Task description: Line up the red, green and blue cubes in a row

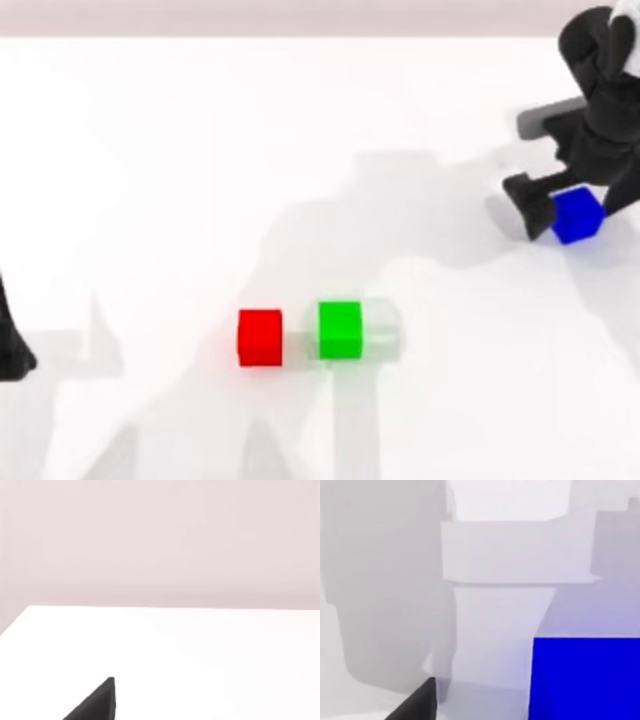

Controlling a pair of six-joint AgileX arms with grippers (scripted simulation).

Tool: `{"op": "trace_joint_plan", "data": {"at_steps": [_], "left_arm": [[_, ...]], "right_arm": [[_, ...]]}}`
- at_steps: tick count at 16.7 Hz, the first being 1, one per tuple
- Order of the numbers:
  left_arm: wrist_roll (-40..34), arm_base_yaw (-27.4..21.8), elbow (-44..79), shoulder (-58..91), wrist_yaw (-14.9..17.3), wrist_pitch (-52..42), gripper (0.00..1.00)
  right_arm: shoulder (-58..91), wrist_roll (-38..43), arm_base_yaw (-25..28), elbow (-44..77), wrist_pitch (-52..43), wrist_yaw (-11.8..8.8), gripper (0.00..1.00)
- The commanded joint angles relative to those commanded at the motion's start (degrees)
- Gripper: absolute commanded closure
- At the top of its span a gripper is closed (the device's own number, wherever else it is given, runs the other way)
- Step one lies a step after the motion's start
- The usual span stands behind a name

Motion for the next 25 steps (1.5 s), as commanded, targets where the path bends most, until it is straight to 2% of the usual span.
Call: {"op": "trace_joint_plan", "data": {"at_steps": [2, 15, 25], "left_arm": [[0.00, 0.00, 0.00, 0.00, 0.00, 0.00, 0.00], [0.00, 0.00, 0.00, 0.00, 0.00, 0.00, 0.00], [0.00, 0.00, 0.00, 0.00, 0.00, 0.00, 0.00]], "right_arm": [[0.00, 0.00, 0.00, 0.00, 0.00, 0.00, 0.00], [0.00, 0.00, 0.00, 0.00, 0.00, 0.00, 0.98], [-0.78, 0.11, -0.11, 0.29, -0.42, -0.11, 1.00]]}}
